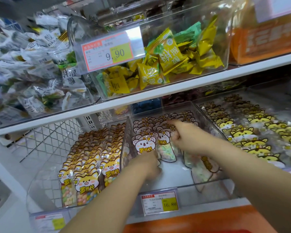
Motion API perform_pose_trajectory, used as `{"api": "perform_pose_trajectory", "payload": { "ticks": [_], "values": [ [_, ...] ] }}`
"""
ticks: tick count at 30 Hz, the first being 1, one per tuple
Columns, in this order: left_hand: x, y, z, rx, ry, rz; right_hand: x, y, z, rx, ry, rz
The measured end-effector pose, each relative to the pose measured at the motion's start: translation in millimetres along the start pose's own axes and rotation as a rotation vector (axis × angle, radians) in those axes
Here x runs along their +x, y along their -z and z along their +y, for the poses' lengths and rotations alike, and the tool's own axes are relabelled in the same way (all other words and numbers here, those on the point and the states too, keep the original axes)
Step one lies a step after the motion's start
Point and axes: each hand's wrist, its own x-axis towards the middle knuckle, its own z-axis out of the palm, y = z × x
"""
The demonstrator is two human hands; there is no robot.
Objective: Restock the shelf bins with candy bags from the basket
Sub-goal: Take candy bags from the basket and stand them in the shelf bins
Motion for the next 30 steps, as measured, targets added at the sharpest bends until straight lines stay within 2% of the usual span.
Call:
{"api": "perform_pose_trajectory", "payload": {
  "ticks": [2,4,7,12,16,21,27,30],
  "values": [
    [-5,1,-1,0.001,-0.023,0.020,-13,30,-5,-0.215,-0.011,-0.071],
    [-9,1,0,-0.006,-0.038,0.039,-31,46,-14,-0.480,-0.078,-0.214],
    [-16,4,3,-0.017,-0.051,0.063,-51,35,-22,-0.809,-0.114,-0.374],
    [-22,9,4,0.018,-0.045,0.149,-52,4,-8,-1.056,-0.115,-0.385],
    [-24,6,0,0.085,-0.049,0.123,-49,6,-9,-1.059,-0.112,-0.398],
    [-22,5,9,0.225,-0.023,0.097,-41,9,-18,-0.839,-0.023,-0.314],
    [-12,-4,13,0.313,-0.099,0.219,-33,13,-6,-0.596,0.071,-0.261],
    [-8,-10,6,0.339,-0.137,0.234,-24,16,-5,-0.679,0.140,-0.127]
  ]
}}
